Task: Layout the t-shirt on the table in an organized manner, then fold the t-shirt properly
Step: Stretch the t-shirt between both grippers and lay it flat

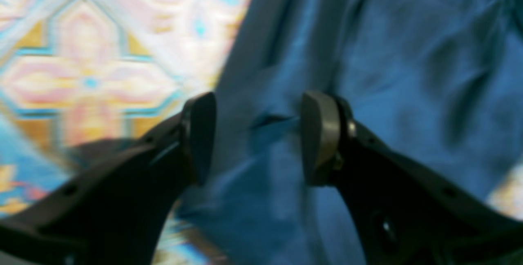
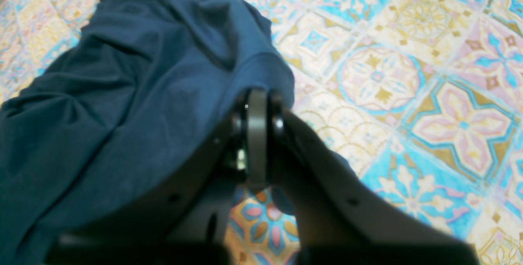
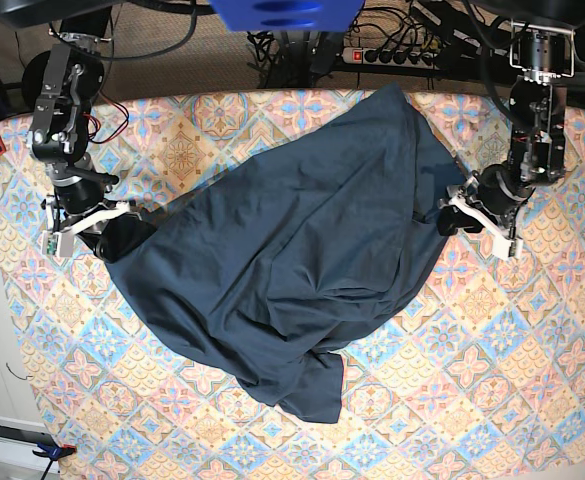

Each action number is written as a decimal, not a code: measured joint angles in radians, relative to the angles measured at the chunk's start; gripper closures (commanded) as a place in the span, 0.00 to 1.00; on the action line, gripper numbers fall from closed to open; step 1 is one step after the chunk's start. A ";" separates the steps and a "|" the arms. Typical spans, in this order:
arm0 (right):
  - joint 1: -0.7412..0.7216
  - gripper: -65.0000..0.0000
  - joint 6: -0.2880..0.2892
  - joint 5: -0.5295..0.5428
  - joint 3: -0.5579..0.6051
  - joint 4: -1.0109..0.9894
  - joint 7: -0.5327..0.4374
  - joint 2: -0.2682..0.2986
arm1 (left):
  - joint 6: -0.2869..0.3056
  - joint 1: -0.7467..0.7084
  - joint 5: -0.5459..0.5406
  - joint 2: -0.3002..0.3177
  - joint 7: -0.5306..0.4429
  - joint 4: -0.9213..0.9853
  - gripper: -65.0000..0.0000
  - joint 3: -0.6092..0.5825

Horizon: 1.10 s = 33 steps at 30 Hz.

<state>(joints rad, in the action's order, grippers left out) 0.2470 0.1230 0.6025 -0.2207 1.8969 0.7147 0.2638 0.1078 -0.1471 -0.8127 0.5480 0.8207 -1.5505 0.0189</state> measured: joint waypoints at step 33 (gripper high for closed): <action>0.000 0.99 0.011 0.005 0.000 -0.099 0.003 0.000 | 0.028 0.030 0.439 -0.033 -0.035 -0.002 1.00 0.266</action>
<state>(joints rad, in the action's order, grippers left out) 0.2466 0.1341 0.6079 -0.2207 1.7981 0.7174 0.2634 0.1356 -0.1169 -0.3737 0.5148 0.7860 -1.5520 0.2844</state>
